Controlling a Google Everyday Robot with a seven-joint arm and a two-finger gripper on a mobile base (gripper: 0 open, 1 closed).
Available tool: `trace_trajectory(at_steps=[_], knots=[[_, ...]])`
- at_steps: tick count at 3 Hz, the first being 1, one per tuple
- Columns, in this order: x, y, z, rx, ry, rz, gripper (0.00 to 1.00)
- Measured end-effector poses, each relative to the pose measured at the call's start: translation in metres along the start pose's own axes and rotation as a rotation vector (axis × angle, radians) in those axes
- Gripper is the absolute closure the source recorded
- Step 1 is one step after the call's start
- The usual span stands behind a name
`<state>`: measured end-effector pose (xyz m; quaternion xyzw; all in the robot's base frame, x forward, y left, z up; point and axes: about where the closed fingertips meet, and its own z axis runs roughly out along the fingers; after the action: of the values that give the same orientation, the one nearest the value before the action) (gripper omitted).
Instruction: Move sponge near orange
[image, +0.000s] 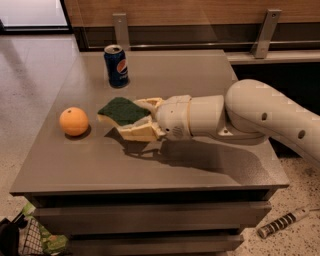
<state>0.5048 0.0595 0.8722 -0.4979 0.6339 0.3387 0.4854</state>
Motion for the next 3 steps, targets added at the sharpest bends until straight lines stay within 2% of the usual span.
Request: trace_trajectory(at_steps=[1, 2, 3], knots=[[0.0014, 0.015, 0.0135, -0.108, 0.019, -0.046, 1.0], [0.0005, 0.0196, 0.016, -0.126, 0.022, -0.053, 0.85], [-0.0005, 0.0212, 0.0174, -0.131, 0.022, -0.055, 0.62]])
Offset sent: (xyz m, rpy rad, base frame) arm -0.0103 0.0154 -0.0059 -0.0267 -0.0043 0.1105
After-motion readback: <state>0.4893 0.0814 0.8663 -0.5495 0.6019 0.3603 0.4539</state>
